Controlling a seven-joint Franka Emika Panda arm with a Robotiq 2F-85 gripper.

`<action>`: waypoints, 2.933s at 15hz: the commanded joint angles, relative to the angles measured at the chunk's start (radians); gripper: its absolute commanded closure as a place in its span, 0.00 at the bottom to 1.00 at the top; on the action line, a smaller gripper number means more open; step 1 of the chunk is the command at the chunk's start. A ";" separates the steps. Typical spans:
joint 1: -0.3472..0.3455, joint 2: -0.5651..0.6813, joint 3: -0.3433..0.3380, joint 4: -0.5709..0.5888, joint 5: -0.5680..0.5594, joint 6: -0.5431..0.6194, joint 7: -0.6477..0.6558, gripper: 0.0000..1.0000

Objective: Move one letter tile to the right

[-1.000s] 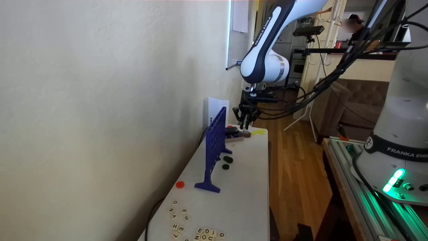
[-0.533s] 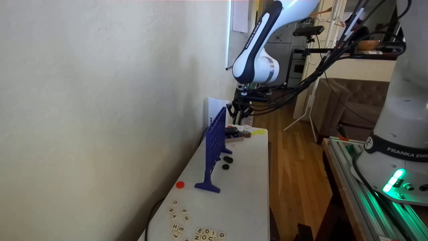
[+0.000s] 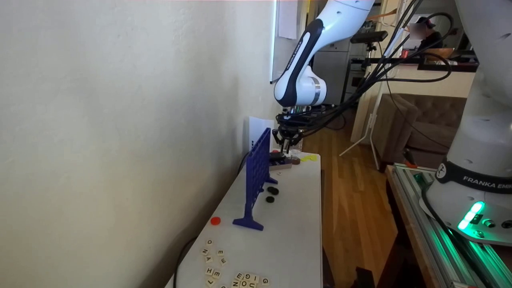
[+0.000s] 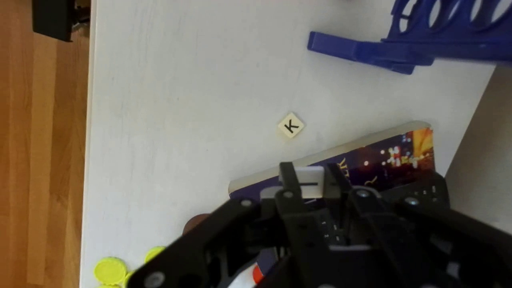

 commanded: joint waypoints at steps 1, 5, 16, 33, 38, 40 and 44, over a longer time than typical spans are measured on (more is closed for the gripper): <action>-0.005 0.061 0.001 0.054 0.013 -0.039 0.003 0.95; -0.049 0.107 0.047 0.088 0.044 -0.024 -0.053 0.95; -0.175 0.176 0.147 0.143 0.008 -0.032 -0.354 0.95; -0.164 0.201 0.169 0.119 -0.022 0.079 -0.493 0.95; -0.203 0.237 0.218 0.120 -0.038 0.150 -0.561 0.95; -0.207 0.249 0.221 0.121 -0.053 0.160 -0.570 0.95; -0.221 0.243 0.227 0.111 -0.086 0.183 -0.583 0.95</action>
